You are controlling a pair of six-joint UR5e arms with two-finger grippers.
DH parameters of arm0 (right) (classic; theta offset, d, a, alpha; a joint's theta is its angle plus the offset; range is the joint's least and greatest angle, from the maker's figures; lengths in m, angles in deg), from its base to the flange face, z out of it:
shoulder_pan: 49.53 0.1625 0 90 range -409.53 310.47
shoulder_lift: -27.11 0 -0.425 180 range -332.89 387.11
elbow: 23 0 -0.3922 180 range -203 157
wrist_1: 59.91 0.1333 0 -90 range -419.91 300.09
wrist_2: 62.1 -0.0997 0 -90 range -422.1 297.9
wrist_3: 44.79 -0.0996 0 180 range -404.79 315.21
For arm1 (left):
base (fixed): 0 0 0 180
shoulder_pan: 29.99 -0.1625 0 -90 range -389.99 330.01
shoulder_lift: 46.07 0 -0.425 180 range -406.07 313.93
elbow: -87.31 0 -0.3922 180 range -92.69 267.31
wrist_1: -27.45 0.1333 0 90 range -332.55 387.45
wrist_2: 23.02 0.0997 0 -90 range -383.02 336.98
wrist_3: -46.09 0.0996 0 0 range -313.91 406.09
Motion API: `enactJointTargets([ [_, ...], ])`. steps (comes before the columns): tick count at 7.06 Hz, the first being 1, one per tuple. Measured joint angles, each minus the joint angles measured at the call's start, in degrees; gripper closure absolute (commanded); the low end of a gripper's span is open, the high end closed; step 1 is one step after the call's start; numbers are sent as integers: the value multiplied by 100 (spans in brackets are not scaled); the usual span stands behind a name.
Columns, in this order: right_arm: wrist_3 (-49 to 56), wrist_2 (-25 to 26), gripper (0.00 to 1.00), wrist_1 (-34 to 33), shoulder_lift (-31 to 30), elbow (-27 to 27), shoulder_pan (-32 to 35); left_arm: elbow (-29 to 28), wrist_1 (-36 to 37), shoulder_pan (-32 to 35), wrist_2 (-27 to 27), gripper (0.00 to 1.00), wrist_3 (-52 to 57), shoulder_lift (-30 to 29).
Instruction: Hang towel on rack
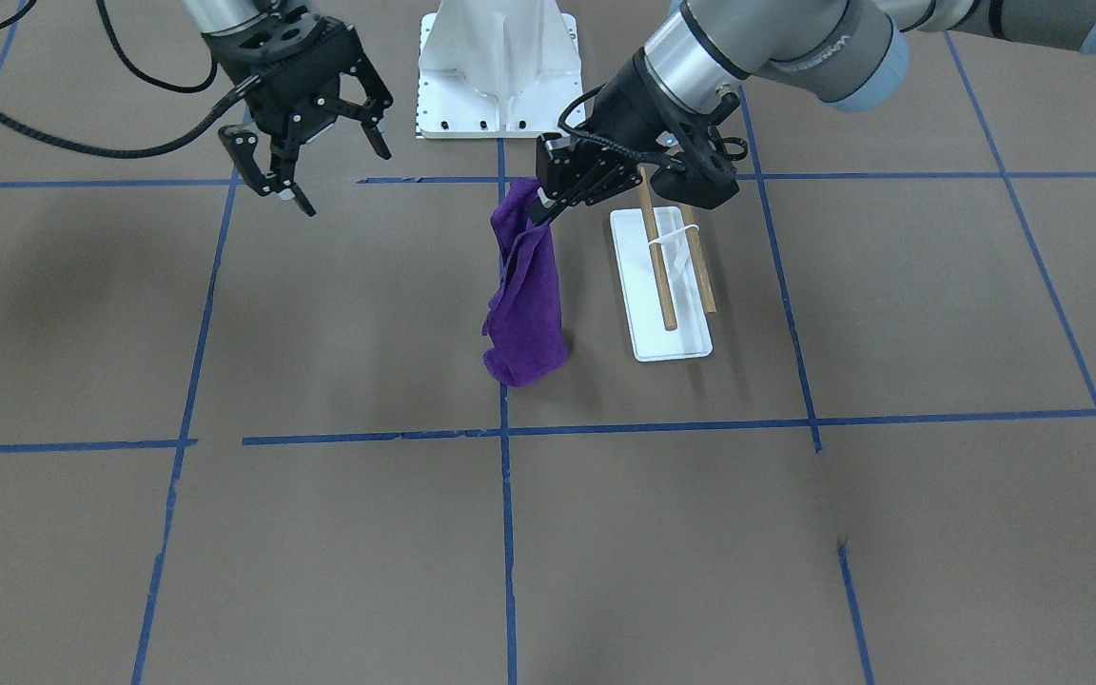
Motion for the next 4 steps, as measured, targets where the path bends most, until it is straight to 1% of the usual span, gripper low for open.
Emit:
enactJointTargets([
  [1, 173, -438, 0, -353, -43, 274, 501, 228, 5, 20, -14, 100, 382, 338],
  [2, 662, -671, 0, -549, -131, 670, 949, 436, 4, 34, -20, 100, 961, 792],
  [4, 2255, -777, 0, -655, -573, 1284, 1721, 847, -19, 71, -10, 100, 2139, 1908],
])
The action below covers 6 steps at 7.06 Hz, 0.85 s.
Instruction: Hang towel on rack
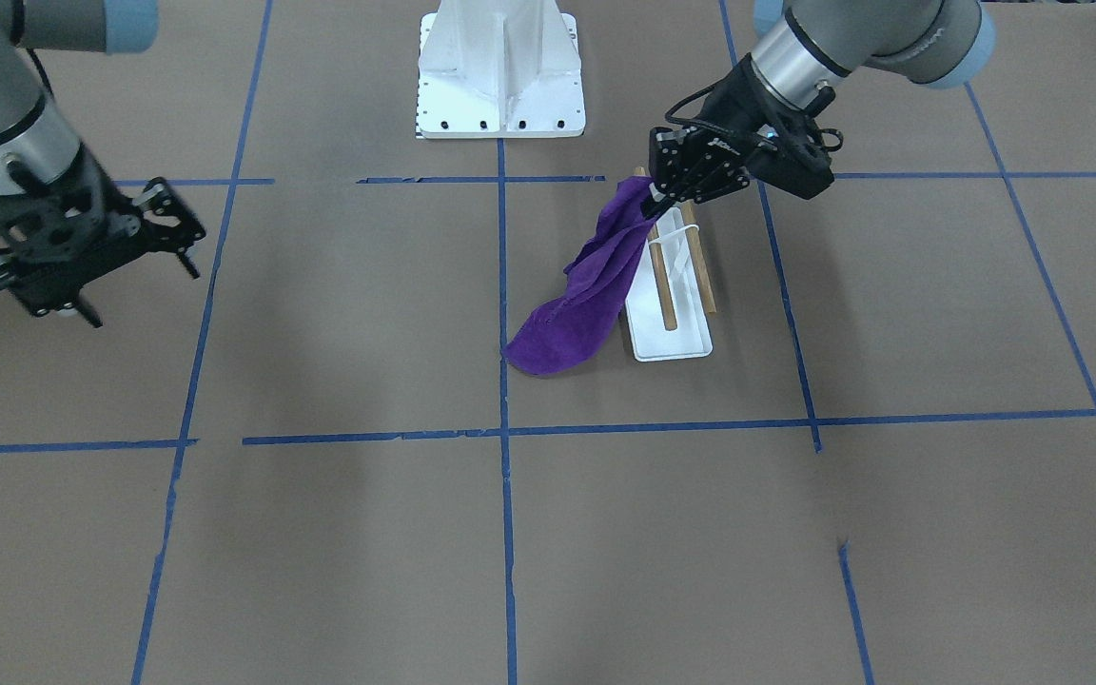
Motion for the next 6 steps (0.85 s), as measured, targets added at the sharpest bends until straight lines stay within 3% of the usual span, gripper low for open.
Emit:
enactJointTargets([
  [2, 1143, -16, 0, -8, -365, 426, 638, 128, -316, 109, 3, 100, 1023, 996],
  [4, 1423, -8, 0, 104, -808, 612, 1117, 49, -1166, 173, -8, 100, 1678, 1927],
  [5, 1487, 18, 0, 149, -1036, 679, 1254, -24, -1375, 186, -11, 11, 1765, 2095],
  [6, 1514, 50, 0, 170, -1179, 819, 1361, -103, -1460, 188, -10, 0, 1821, 2141],
])
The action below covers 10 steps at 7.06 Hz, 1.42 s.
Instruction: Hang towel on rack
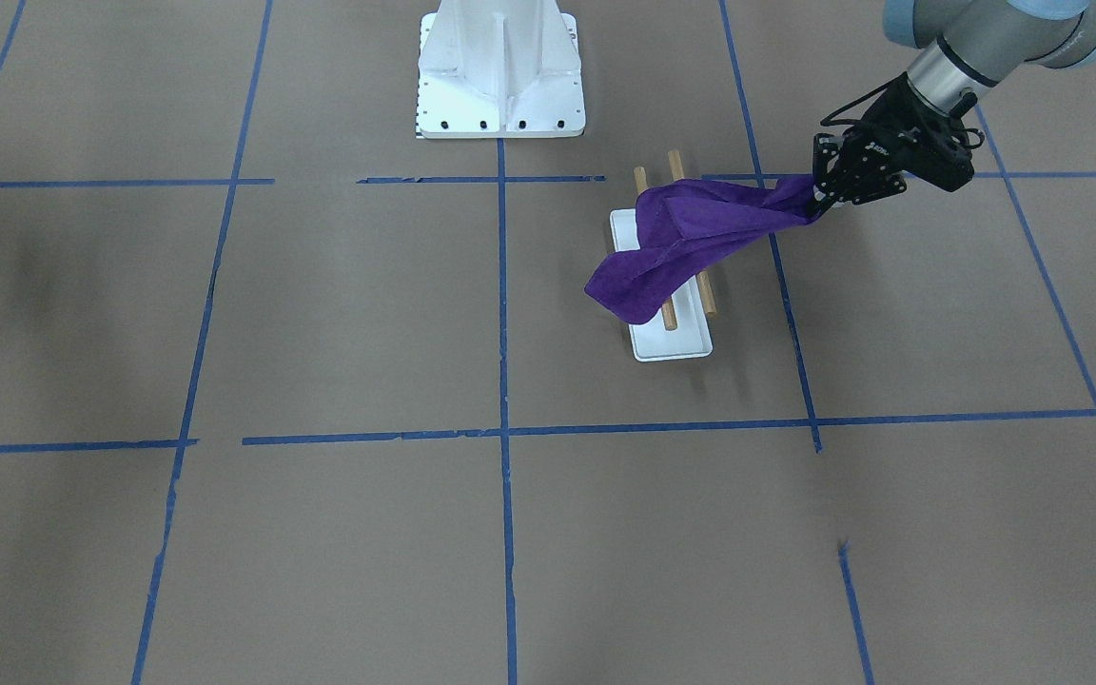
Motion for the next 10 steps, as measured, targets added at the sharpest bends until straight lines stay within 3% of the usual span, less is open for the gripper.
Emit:
enactJointTargets([
  [3, -50, 7, 0, 5, -113, 393, 458, -271, -7, 257, 5, 0, 876, 45],
  [6, -65, -417, 0, 48, -468, 626, 940, -739, 339, 1392, -33, 0, 3106, 304],
  [8, -128, -770, 0, 121, -799, 679, 1201, -827, 1992, 2795, -473, 0, 4555, 221],
  [10, -362, -884, 0, 140, -968, 673, 1377, -907, 3760, 3650, -706, 0, 5532, 75],
])
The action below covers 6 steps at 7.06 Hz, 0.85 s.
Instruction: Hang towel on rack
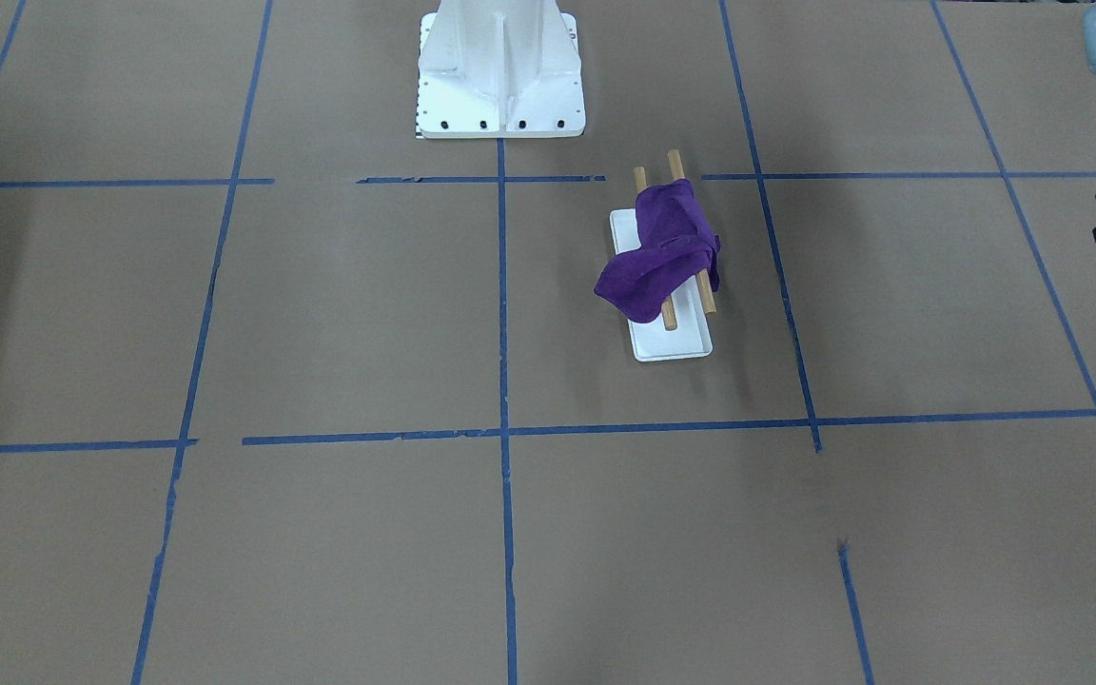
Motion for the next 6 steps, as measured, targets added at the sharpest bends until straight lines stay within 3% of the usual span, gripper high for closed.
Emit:
enactJointTargets([
  [4, -191, 30, 0, 11, 4, -70, 36, -148, 1177, 784, -62, 0, 756, 50],
  [6, -196, 31, 0, 11, 4, -75, 36, -146, 1353, 878, -66, 0, 761, -8],
])
